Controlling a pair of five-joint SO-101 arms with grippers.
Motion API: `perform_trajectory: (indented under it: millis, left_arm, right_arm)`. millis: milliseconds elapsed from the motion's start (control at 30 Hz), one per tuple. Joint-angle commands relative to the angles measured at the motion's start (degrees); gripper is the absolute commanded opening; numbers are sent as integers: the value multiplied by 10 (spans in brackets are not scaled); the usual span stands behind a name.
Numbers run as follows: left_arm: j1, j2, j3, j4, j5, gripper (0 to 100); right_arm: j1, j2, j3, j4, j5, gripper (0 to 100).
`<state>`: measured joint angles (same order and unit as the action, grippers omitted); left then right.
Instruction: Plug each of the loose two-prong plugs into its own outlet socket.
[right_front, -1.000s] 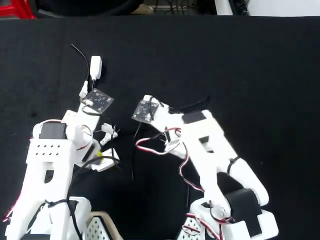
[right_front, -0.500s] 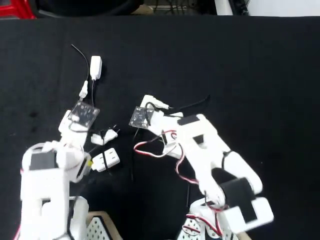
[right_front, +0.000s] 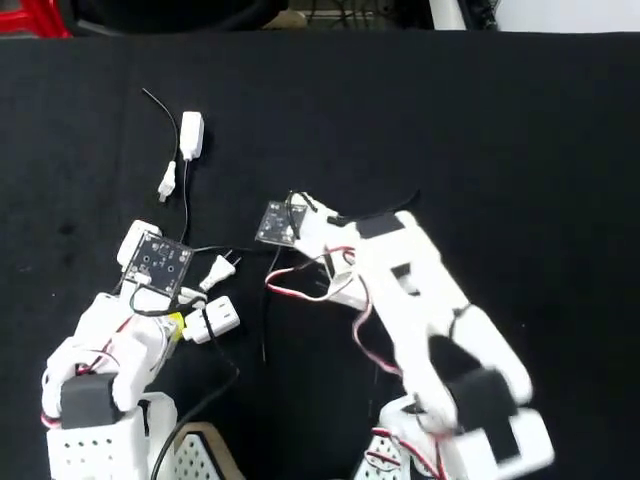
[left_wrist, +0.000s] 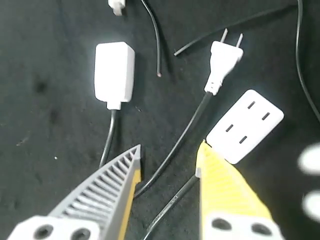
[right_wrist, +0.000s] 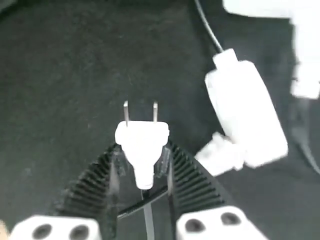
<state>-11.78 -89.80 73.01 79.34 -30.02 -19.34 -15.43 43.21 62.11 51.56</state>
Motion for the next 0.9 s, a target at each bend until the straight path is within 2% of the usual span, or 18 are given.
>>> perform_trajectory:
  millis: [0,200,333,467,567,667,867]
  left_arm:
    - [-28,-8,-4,-10,4,181]
    - [-82,-8,2,-10,3,180]
    - [-124,-8,17,-18,-2,178]
    - [-142,-8,73,-67,-58,178]
    - [-142,-8,131,-120,-63,177]
    - [-141,-8,175,-158,-63,177]
    - [-144,-8,186,-169,-63,177]
  right_arm:
    - [-42,-144,-15,79,5,11]
    - [-159,-322,-52,201,8,11]
    - [-186,-364,-84,248,89,11]
    - [-186,-361,-113,253,180,11]
    - [-186,-339,-154,253,232,11]
    - [-186,-301,-238,255,240,11]
    - [-186,-189,-413,251,254,11]
